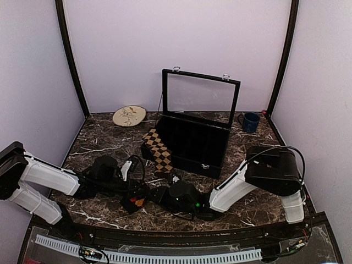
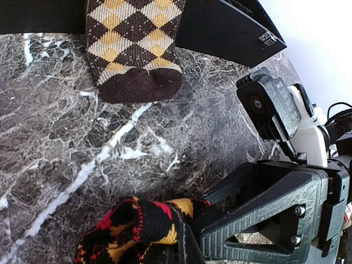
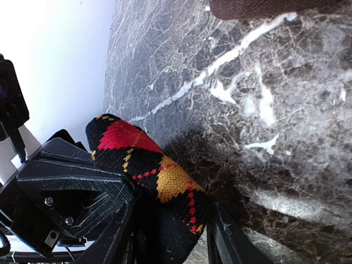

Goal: Roll the socks
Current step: Roll the sock at the center of the board.

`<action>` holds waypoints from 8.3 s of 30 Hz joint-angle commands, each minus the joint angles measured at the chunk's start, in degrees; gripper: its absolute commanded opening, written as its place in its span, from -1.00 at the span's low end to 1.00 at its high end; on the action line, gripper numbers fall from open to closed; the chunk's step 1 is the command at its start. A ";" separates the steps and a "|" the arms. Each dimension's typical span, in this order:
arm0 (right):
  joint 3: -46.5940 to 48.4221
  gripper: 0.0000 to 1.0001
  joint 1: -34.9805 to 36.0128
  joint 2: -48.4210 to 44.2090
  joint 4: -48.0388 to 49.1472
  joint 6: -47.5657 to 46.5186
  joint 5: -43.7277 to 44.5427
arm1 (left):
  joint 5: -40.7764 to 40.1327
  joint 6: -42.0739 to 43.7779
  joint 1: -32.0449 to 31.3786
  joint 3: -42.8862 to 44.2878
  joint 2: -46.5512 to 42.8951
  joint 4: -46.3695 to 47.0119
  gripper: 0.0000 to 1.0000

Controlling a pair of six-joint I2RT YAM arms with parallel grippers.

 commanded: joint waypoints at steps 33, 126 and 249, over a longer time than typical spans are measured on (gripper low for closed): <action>5.56 -1.00 -0.65 -1.44 -9.36 -12.41 0.80 | -1.81 -2.64 0.54 2.66 -6.48 -11.61 -0.29; 26.71 -1.00 10.58 4.36 -49.29 -47.69 28.63 | 11.46 -0.99 5.65 27.56 18.01 -36.24 -0.98; 22.65 -1.00 -5.45 -3.50 -53.82 -16.55 -0.79 | 8.26 -1.27 8.33 23.56 22.45 -40.72 -0.96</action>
